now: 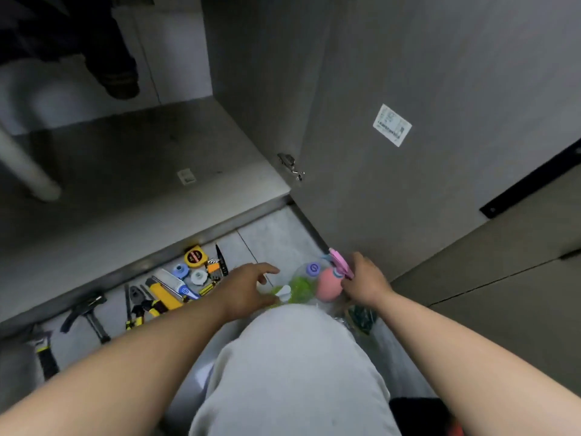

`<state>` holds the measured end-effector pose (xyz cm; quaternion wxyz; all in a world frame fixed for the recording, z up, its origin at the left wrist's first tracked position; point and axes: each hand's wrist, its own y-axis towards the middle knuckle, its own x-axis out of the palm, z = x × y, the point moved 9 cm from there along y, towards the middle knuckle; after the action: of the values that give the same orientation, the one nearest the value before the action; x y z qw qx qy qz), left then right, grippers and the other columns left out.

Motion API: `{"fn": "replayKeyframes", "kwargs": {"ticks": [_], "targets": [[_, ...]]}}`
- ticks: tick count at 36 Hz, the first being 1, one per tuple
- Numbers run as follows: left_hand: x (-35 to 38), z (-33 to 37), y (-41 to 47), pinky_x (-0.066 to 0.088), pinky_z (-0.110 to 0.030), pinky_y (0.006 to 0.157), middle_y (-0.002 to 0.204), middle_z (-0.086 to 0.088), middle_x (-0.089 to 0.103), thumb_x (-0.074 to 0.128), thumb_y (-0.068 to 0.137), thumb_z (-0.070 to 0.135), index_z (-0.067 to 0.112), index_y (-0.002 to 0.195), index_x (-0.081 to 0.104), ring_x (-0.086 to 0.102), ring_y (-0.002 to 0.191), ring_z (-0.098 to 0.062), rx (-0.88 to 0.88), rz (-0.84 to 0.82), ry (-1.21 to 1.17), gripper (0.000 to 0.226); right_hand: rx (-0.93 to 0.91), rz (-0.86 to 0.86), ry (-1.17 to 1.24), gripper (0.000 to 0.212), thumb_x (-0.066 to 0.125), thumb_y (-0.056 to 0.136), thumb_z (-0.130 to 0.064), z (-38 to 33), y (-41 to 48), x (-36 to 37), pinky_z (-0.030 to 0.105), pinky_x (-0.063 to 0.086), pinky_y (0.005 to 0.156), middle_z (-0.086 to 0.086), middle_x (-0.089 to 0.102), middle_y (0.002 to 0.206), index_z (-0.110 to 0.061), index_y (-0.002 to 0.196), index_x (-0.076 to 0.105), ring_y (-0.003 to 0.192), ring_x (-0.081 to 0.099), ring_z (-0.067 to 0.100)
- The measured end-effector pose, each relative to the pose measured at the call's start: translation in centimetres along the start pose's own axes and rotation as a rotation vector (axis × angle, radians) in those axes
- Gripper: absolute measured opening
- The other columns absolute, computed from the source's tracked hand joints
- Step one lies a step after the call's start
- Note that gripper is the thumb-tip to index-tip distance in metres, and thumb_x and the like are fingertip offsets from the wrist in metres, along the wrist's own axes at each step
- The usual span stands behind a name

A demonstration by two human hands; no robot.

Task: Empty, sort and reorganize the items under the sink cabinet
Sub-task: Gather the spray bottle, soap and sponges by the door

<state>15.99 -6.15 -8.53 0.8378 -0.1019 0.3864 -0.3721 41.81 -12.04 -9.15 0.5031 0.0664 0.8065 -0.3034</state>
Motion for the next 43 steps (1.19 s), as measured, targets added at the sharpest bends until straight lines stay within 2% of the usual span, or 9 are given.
{"fn": "replayKeyframes", "kwargs": {"ticks": [3, 6, 10, 14, 17, 20, 29, 37, 43], "targets": [[3.8, 0.0, 2.0, 0.050, -0.029, 0.090, 0.110, 0.007, 0.055, 0.081, 0.069, 0.051, 0.040, 0.131, 0.059, 0.061, 0.108, -0.017, 0.039, -0.076, 0.048, 0.066, 0.029, 0.008, -0.029, 0.020, 0.057, 0.091, -0.023, 0.4, 2.3, 1.4, 0.033, 0.038, 0.077, 0.020, 0.058, 0.119, -0.012, 0.105, 0.048, 0.110, 0.058, 0.036], [6.6, -0.6, 3.7, 0.051, -0.037, 0.093, 0.122, 0.002, 0.049, 0.076, 0.079, 0.046, 0.040, 0.137, 0.051, 0.057, 0.115, -0.022, 0.041, -0.101, 0.115, 0.064, 0.038, 0.034, -0.064, 0.024, 0.057, 0.094, -0.029, 0.7, 3.9, 1.8, 0.034, 0.044, 0.080, 0.020, 0.064, 0.117, -0.012, 0.111, 0.058, 0.109, 0.061, 0.037], [7.4, -1.3, 5.1, 0.052, -0.041, 0.091, 0.120, -0.003, 0.049, 0.067, 0.091, 0.033, 0.034, 0.135, 0.052, 0.060, 0.110, -0.028, 0.044, -0.020, 0.135, 0.046, 0.046, 0.098, -0.118, 0.023, 0.059, 0.093, -0.029, 0.0, 4.8, 0.6, 0.038, 0.052, 0.083, 0.020, 0.070, 0.109, -0.017, 0.110, 0.068, 0.103, 0.065, 0.039], [6.5, -2.1, 6.2, 0.047, -0.034, 0.087, 0.114, -0.008, 0.054, 0.056, 0.098, 0.022, 0.018, 0.117, 0.061, 0.059, 0.107, -0.028, 0.050, 0.065, 0.114, 0.020, -0.071, 0.208, -0.185, 0.025, 0.060, 0.093, -0.032, -3.5, 5.3, -1.9, 0.041, 0.053, 0.077, 0.022, 0.071, 0.100, -0.012, 0.105, 0.069, 0.095, 0.066, 0.043], [5.5, -2.3, 6.6, 0.039, -0.029, 0.080, 0.112, -0.009, 0.059, 0.058, 0.097, 0.019, 0.012, 0.108, 0.065, 0.058, 0.107, -0.025, 0.043, 0.129, 0.065, 0.015, -0.166, 0.255, -0.202, 0.018, 0.059, 0.092, -0.026, -6.8, 6.4, -3.4, 0.041, 0.051, 0.073, 0.022, 0.070, 0.095, -0.011, 0.098, 0.068, 0.090, 0.065, 0.044], [5.1, -2.7, 6.9, 0.044, -0.032, 0.086, 0.114, -0.009, 0.062, 0.059, 0.096, 0.019, 0.010, 0.109, 0.067, 0.059, 0.108, -0.025, 0.016, 0.158, 0.004, 0.018, -0.231, 0.284, -0.184, 0.016, 0.059, 0.090, -0.023, -9.5, 8.3, -4.0, 0.042, 0.051, 0.073, 0.021, 0.071, 0.093, -0.013, 0.098, 0.069, 0.089, 0.065, 0.044], [3.3, -4.8, 6.3, 0.044, -0.034, 0.097, 0.112, -0.003, 0.062, 0.070, 0.090, 0.019, 0.014, 0.109, 0.072, 0.056, 0.108, -0.018, 0.003, 0.335, -0.258, 0.020, -0.204, 0.290, -0.069, 0.022, 0.061, 0.090, -0.027, -13.5, 16.1, -2.2, 0.035, 0.051, 0.078, 0.019, 0.072, 0.097, -0.017, 0.106, 0.072, 0.094, 0.066, 0.039], [1.1, -7.4, 6.6, 0.053, -0.030, 0.089, 0.104, -0.001, 0.072, 0.079, 0.084, 0.016, 0.016, 0.111, 0.078, 0.067, 0.098, -0.014, -0.045, 0.429, -0.513, 0.026, -0.160, 0.347, -0.023, 0.026, 0.059, 0.093, -0.025, -15.7, 19.6, -0.9, 0.038, 0.050, 0.086, 0.020, 0.072, 0.106, -0.013, 0.113, 0.070, 0.103, 0.065, 0.038], [-0.2, -8.1, 7.5, 0.053, -0.026, 0.089, 0.102, 0.002, 0.072, 0.082, 0.082, 0.017, 0.018, 0.109, 0.078, 0.068, 0.097, -0.011, -0.095, 0.499, -0.575, 0.026, -0.245, 0.351, 0.066, 0.031, 0.055, 0.093, -0.011, -16.6, 18.2, -0.8, 0.038, 0.045, 0.087, 0.023, 0.058, 0.122, -0.004, 0.123, 0.054, 0.107, 0.058, 0.042]]}}
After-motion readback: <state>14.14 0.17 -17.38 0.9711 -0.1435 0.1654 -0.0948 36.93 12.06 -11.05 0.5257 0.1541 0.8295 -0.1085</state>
